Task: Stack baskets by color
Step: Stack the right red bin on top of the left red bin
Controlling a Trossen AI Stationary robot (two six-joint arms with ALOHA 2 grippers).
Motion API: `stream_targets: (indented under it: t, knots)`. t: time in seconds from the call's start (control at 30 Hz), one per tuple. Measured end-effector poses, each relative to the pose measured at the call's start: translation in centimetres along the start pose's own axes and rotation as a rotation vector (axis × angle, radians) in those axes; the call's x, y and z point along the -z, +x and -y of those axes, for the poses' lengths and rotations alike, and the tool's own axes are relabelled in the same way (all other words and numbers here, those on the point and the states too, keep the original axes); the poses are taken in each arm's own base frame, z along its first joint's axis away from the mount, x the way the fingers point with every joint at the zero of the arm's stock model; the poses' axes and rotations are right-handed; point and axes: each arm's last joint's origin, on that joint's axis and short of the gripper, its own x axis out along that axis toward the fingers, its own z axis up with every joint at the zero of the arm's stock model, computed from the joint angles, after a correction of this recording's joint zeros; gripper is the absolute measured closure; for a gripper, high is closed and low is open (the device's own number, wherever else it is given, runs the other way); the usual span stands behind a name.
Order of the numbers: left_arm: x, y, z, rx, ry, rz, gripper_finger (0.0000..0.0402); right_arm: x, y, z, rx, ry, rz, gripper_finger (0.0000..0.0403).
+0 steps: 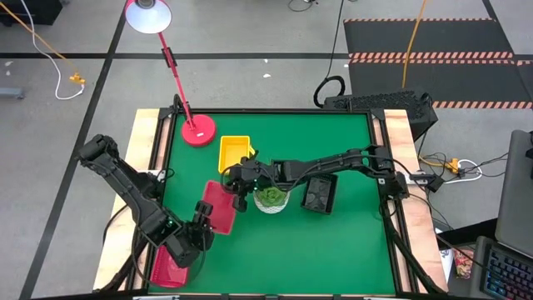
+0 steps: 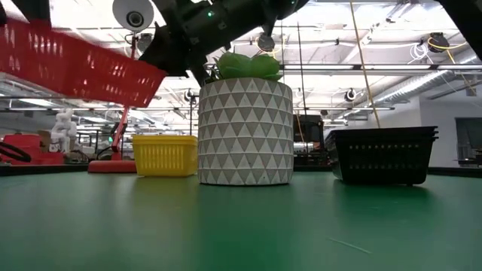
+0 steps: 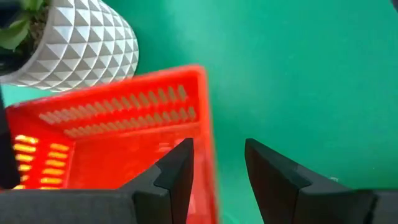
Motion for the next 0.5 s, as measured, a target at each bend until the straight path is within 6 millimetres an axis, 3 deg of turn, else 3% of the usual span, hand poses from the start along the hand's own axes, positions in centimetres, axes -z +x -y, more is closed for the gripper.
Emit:
stream_targets:
  t: [0.33, 0.5]
  knots:
    - [0.3, -0.1, 0.3, -0.009, -0.021, -0.006, 0.0254, 0.1, 0.0, -0.2, -0.002, -0.002, -0.002, 0.0395]
    - [1.4, 1.3, -0.2, -0.023, -0.079, -0.076, 0.0254, -0.2, 0.0, -0.9, -0.061, -0.008, 0.029, 0.0395]
